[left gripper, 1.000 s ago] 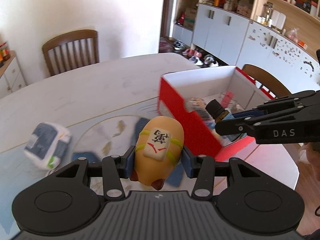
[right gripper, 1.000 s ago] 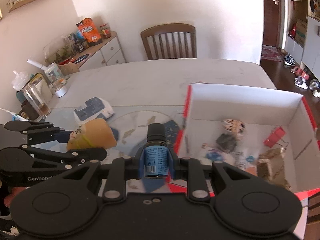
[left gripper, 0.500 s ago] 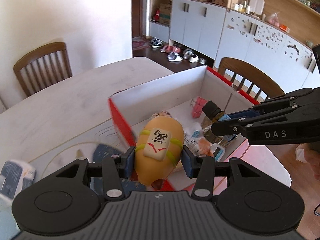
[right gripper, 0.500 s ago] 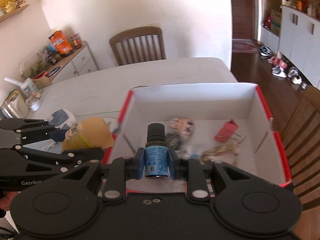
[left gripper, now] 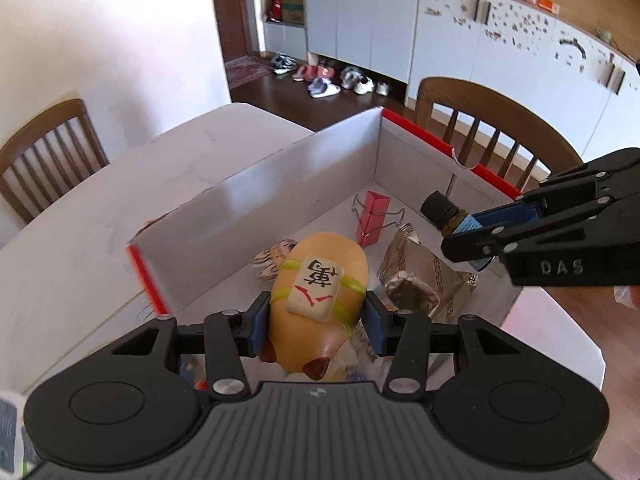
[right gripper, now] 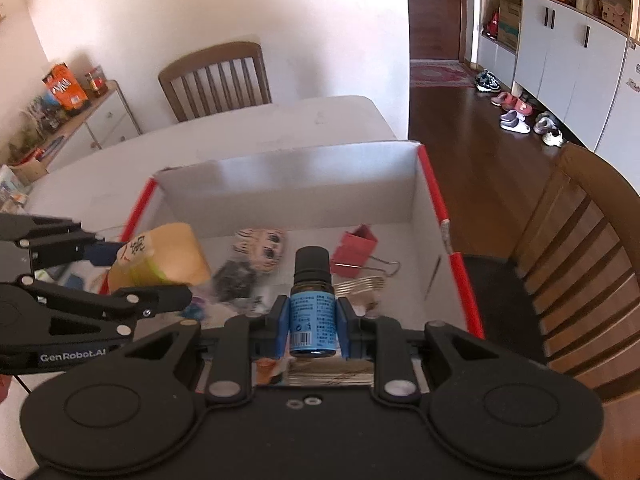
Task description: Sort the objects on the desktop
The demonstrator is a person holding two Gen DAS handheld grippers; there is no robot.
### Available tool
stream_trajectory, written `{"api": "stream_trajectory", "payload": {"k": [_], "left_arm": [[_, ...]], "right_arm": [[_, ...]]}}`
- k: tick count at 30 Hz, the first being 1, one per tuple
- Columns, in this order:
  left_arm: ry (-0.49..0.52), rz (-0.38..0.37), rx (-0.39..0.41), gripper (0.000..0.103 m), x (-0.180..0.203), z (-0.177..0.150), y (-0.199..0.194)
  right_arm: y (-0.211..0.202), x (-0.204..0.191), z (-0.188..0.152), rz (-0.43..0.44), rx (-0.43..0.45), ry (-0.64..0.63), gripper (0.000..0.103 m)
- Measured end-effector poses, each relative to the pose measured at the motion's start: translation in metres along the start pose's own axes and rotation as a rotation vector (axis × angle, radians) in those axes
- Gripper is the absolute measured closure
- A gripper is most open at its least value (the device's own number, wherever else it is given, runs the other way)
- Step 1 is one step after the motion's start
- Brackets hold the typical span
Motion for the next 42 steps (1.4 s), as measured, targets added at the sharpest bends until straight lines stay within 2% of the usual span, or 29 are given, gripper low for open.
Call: {"api": "stream_trajectory", "payload": {"k": [6,16,22,31,33,37,42], "left_arm": [[0.048,0.009,-0.042,0.056,0.008,0.014,0.029],[0.016,-0.023,-0.131,0.056,0.004,0.031,0.069],[0.033,-0.031,-0.176,0.056,0.006,0.028,0.083],[0.047,-0.025,-0.189,0.055,0.009,0.028,0.090],[0.047,-0.022,-0.189,0.055,0.009,0.027,0.090],[0.037,-0.017,-0.173,0.038,0.008,0.027,0.086],[0.023,-0.013,-0.154,0.037,0.006,0.026,0.079]], "right_arm": [[0.019,0.004,-0.004,-0.007,-0.048,-0.031,0.080],[0.036,0.009,-0.007,-0.004,-0.101,-0.040,0.080],[0.043,0.010,-0.012,0.001,-0.137,-0.038,0.080],[0.048,0.010,-0.013,0.016,-0.149,-0.033,0.079],[0.047,0.010,-0.013,0.018,-0.147,-0.035,0.074],[0.045,0.010,-0.012,0.014,-0.138,-0.039,0.073],[0.039,0.011,-0.011,0.012,-0.124,-0.042,0.070]]}}
Point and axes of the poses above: each gripper's, at about its wrist camera, not at the fingertips, and y roughly the way its jaws point, x to its right, z to its top, the point moved 2 cm from there along y, roughly the way its jaws point, and after that the axes turned 5 degrees about z, right-handed, at the moved point
